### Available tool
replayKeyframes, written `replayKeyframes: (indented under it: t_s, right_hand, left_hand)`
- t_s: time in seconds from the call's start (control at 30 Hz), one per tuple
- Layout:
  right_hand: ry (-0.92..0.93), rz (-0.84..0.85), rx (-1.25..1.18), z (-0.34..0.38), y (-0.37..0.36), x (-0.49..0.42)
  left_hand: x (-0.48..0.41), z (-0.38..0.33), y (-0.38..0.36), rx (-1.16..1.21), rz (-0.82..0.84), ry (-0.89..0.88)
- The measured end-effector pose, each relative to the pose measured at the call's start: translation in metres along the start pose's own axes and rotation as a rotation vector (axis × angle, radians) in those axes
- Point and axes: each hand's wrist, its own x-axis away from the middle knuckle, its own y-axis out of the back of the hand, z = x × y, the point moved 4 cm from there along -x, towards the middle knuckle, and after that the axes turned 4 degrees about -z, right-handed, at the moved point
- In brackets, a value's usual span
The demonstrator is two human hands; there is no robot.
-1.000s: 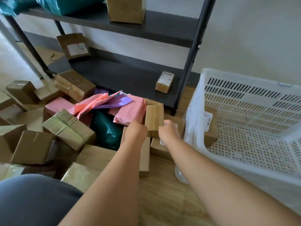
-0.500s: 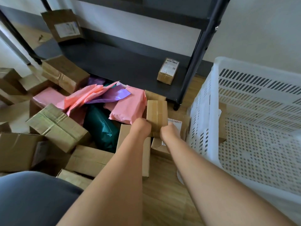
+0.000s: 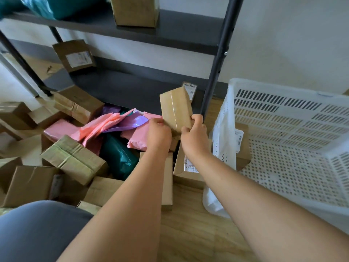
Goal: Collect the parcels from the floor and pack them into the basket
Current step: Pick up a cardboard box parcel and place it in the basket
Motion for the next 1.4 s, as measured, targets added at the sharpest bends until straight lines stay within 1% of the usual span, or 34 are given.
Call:
replayKeyframes:
  t_s: [0.13,0.23,0.33,0.4,0.5,0.57,0.63,0.7,0.77,0.9,0.93,1.0,1.13,1.17,1.23,1.3,1.4]
  right_hand:
    - [0.195,-0.037,-0.03,0.022,0.051,0.003]
    - [0.239,0.033,-0.02,0.035,0.09,0.008]
    - [0.3,0.09,0.09,0.039,0.119,0.013]
    - [0.311,0.124,0.082,0.039,0.137,0.02]
    - [0.277,0.216,-0.032,0.032,0.157,0.032]
    - [0.222,0.264,-0.126,0.018,0.168,0.037]
    - [0.134,0.244,-0.202,-0.003,0.178,0.037]
    - [0.072,0.187,-0.217,-0.018,0.184,0.036]
    - [0.008,0.166,-0.27,-0.024,0.186,0.034]
    - [-0.061,0.254,-0.353,-0.026,0.189,0.032]
    - [-0.067,0.262,-0.356,-0.026,0.191,0.033]
    - [-0.056,0.239,-0.336,-0.028,0.196,0.034]
    - [-0.002,0.158,-0.274,-0.033,0.208,0.032]
    - [0.004,0.15,-0.259,-0.035,0.211,0.031]
    - [0.019,0.15,-0.235,-0.039,0.216,0.028]
    - [0.025,0.151,-0.209,-0.041,0.222,0.024]
    - [0.058,0.158,-0.114,-0.038,0.232,0.015]
  left_hand:
    - [0.019,-0.026,0.0,0.187,0.076,-0.014]
    - [0.049,-0.045,0.002,0.12,0.142,-0.05]
    - [0.082,-0.061,-0.003,0.098,0.226,-0.078]
    - [0.102,-0.072,-0.01,0.067,0.256,-0.113]
    - [0.118,-0.081,-0.019,0.014,0.271,-0.125]
    - [0.124,-0.08,-0.023,0.033,0.279,-0.083]
    - [0.132,-0.077,-0.027,0.091,0.305,-0.02]
    - [0.141,-0.073,-0.033,0.135,0.38,0.024]
    - [0.15,-0.068,-0.037,0.169,0.455,0.06]
    - [0.162,-0.066,-0.045,0.349,0.553,0.135]
    - [0.163,-0.066,-0.047,0.377,0.561,0.143]
    - [0.163,-0.064,-0.049,0.349,0.532,0.133]
    - [0.162,-0.07,-0.054,0.223,0.389,0.086]
    - [0.16,-0.071,-0.057,0.19,0.363,0.064]
    - [0.156,-0.072,-0.063,0.113,0.331,-0.038]
    - [0.16,-0.074,-0.071,0.064,0.341,-0.118]
    - [0.165,-0.076,-0.083,0.034,0.387,-0.106]
